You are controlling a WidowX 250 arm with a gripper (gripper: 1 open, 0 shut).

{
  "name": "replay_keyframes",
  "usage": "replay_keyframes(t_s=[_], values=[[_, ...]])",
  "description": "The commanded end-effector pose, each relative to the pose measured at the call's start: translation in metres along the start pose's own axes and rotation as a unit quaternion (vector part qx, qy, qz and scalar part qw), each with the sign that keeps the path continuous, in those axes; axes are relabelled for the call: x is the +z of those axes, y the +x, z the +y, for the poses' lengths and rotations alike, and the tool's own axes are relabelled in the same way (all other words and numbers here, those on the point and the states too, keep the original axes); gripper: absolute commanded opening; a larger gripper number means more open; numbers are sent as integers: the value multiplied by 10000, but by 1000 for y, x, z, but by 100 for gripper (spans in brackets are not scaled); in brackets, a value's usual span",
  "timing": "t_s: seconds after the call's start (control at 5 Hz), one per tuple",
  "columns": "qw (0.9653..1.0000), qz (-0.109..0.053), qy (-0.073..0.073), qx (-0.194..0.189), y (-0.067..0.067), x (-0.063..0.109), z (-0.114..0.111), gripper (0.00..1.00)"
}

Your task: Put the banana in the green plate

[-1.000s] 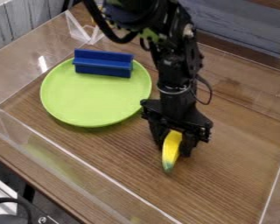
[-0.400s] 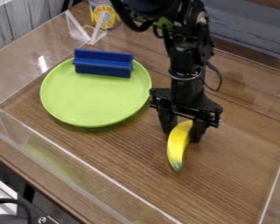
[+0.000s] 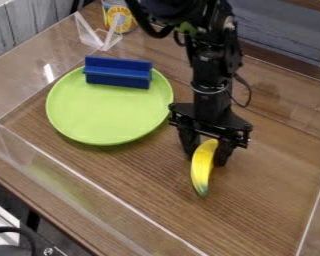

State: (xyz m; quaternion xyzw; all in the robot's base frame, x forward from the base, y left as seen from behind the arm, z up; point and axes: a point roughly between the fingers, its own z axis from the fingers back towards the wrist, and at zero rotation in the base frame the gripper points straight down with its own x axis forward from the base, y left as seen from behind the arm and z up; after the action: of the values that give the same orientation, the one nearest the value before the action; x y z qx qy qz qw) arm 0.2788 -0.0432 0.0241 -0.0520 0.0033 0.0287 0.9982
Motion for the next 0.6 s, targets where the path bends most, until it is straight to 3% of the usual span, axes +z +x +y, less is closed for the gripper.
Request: replay_keyframes(t_s=[0.0,0.4], values=[[9994,-140,33,-305,6,16,4,0],[9971,43,181,-737,6,41,20,0]])
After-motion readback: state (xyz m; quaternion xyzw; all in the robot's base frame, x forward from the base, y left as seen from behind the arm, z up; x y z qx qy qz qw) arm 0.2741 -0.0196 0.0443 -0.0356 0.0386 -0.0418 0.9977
